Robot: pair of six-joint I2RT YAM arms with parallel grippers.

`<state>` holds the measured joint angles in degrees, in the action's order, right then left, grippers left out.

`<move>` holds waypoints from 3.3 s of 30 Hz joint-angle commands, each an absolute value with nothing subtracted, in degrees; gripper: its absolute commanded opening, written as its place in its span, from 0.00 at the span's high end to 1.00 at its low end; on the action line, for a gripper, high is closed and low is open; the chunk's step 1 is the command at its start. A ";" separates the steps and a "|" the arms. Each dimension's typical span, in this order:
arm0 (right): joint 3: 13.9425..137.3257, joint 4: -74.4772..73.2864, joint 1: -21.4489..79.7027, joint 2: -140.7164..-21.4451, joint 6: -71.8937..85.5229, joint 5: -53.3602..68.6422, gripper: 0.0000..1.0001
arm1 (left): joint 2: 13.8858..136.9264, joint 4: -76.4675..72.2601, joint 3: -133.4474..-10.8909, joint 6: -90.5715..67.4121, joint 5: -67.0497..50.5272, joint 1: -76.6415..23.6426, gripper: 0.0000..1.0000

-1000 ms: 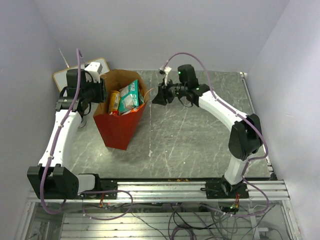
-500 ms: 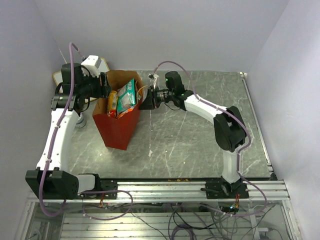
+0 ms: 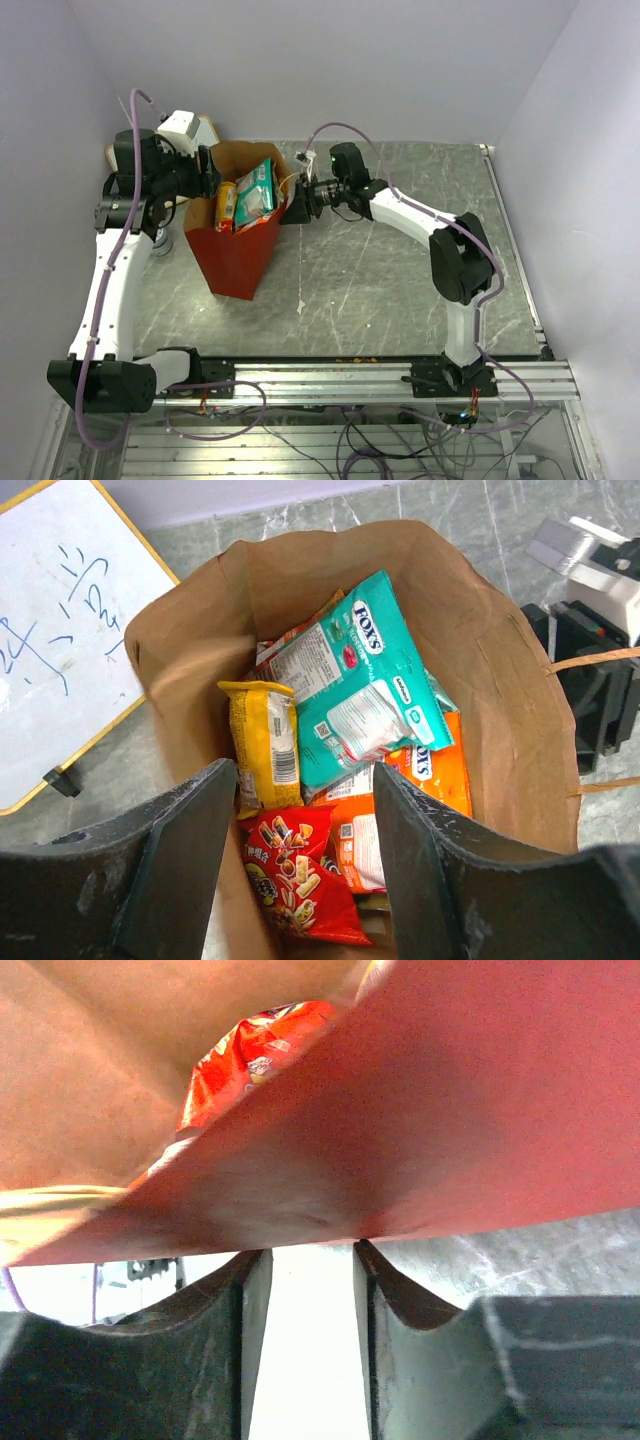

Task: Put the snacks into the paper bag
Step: Adjust the paper bag at the center of the board, then reset both arms

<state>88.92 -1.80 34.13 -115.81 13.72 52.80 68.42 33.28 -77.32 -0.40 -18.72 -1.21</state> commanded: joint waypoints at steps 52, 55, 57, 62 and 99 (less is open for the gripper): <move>65.89 -18.78 8.96 -54.07 -10.35 0.84 0.00 | 45.82 23.49 -69.13 1.14 7.49 1.85 0.04; 66.46 -19.23 8.77 -53.69 -10.08 0.43 0.00 | 45.92 24.21 -69.98 1.75 5.15 1.85 0.04; 65.64 -18.83 8.34 -53.53 -9.66 1.18 0.00 | 46.28 25.25 -70.29 1.41 4.07 1.83 0.04; 64.52 -18.06 6.23 -53.26 -9.10 1.76 0.00 | 45.14 23.21 -67.39 0.87 0.10 1.83 0.04; 67.26 -22.20 4.39 -55.55 -10.20 2.69 0.00 | 46.31 27.13 -69.92 3.33 -0.75 1.80 0.04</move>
<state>66.65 -22.20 4.82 -56.14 -9.91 2.57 46.61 26.92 -68.10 2.52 -0.27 1.30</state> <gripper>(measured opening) 0.997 0.959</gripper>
